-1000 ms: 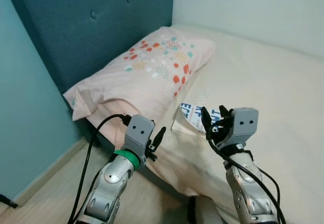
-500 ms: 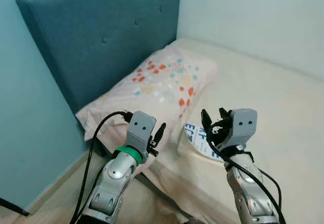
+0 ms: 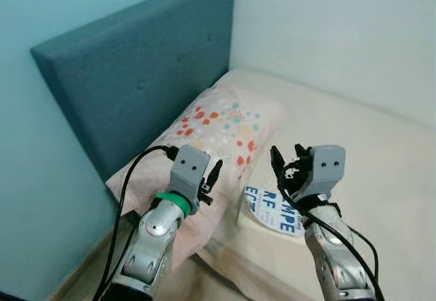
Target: Clean up the room
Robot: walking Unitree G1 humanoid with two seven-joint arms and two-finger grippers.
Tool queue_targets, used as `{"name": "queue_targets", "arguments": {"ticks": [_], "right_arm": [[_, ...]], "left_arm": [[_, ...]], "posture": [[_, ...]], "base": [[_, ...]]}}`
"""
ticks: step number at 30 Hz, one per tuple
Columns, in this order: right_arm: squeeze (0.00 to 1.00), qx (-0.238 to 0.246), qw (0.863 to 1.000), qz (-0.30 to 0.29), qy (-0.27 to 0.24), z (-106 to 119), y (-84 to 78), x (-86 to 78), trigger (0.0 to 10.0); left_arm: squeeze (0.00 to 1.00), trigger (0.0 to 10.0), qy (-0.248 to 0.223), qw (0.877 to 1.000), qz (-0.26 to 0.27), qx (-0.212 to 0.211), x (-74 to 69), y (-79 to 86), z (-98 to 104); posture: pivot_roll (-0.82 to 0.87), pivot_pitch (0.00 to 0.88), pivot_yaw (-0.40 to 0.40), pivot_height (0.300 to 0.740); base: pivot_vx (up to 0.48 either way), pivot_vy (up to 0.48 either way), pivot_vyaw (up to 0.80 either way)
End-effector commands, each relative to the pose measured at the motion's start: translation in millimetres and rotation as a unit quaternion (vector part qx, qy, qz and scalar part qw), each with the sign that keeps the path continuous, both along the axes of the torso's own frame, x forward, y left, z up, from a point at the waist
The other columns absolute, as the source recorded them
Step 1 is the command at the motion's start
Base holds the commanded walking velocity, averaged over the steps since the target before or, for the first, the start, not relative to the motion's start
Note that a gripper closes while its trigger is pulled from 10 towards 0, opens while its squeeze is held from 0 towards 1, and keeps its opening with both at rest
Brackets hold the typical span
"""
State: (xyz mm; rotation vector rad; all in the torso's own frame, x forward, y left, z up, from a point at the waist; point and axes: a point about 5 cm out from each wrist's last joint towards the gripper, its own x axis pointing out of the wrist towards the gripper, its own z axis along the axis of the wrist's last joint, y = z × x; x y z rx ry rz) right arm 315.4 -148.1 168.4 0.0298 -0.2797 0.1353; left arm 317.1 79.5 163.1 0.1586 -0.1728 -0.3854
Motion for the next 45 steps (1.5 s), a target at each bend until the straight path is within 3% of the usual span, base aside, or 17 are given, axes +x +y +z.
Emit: {"name": "queue_targets", "arguments": {"ticks": [1,39,45], "right_arm": [[0.0,0.004,1.0,-0.001,0.01,-5.1,2.5,-1.1,10.0],[0.0,0.013,1.0,0.018,0.012,-8.3,14.1,-1.4,10.0],[0.0,0.014,1.0,0.021,0.012,-8.7,14.8,-1.6,10.0]], "left_arm": [[0.0,10.0,0.017,1.0,0.003,0.007,-1.6,1.7,-10.1],[0.0,10.0,0.02,1.0,0.004,0.012,-1.9,3.7,-13.0],[0.0,10.0,0.021,1.0,0.004,0.012,-2.3,4.3,-13.3]], "posture": [[-0.14,0.059,0.043,0.74],[-0.13,0.056,0.053,0.74],[-0.13,0.053,0.054,0.74]], "base": [[0.0,0.0,0.0],[0.0,0.0,0.0],[-0.328,0.0,0.0]]}}
